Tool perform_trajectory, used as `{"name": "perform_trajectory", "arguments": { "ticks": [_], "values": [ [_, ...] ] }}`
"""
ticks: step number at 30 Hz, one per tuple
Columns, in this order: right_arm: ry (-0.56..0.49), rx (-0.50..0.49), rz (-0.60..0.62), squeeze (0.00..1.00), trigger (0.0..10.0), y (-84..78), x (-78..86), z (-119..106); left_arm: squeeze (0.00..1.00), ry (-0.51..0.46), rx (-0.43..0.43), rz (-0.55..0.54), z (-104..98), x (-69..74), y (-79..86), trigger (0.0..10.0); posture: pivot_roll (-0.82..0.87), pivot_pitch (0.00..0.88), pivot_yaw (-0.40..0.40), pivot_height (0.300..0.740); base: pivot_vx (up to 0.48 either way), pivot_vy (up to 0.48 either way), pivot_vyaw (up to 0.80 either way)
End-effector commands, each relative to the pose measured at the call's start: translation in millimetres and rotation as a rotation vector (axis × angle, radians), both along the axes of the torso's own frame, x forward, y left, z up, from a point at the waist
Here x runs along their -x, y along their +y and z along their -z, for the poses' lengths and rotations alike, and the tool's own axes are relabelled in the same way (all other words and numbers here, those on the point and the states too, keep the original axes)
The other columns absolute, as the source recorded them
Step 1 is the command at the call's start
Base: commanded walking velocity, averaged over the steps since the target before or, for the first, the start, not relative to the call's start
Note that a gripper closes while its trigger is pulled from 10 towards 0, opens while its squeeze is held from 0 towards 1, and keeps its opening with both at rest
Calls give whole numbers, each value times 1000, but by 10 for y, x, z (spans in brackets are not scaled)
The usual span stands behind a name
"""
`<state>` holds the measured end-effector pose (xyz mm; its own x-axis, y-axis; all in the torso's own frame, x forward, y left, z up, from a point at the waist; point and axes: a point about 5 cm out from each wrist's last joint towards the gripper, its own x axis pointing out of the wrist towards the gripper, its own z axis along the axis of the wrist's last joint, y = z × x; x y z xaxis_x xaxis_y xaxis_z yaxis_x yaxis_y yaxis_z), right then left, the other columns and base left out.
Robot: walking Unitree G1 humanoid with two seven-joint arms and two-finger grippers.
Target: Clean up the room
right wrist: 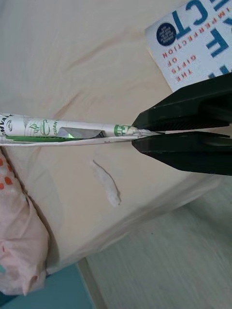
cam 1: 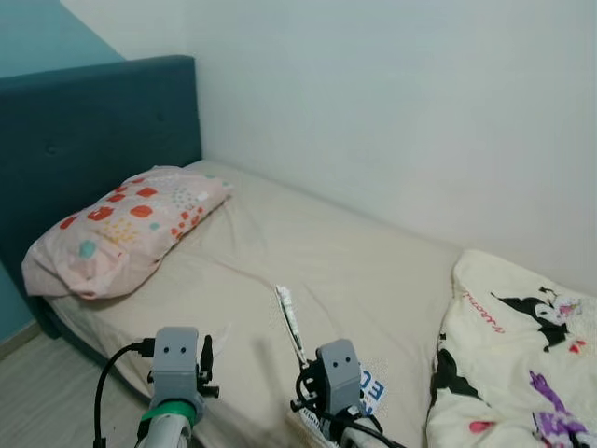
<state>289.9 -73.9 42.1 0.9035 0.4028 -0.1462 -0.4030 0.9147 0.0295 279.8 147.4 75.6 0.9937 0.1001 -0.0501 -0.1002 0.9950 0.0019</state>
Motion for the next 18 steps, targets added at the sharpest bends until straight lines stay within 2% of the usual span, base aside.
{"name": "perform_trajectory", "arguments": {
  "ticks": [1,7,9,18],
  "values": [
    [12,-4,-9,0,10000,19,25,29,0,22,7,-11,42,29,34,10000,51,25,-49,740,0,0,0],
    [14,-8,-11,0,10000,25,29,34,0,20,10,0,37,34,30,10000,53,24,-50,740,0,0,0],
    [13,-9,-11,0,10000,25,29,33,0,21,35,6,43,34,19,10000,53,24,-50,740,0,480,0],
    [14,-8,-8,0,10000,15,28,35,0,15,9,13,36,34,20,10000,52,21,-49,740,0,480,0]
  ]
}}
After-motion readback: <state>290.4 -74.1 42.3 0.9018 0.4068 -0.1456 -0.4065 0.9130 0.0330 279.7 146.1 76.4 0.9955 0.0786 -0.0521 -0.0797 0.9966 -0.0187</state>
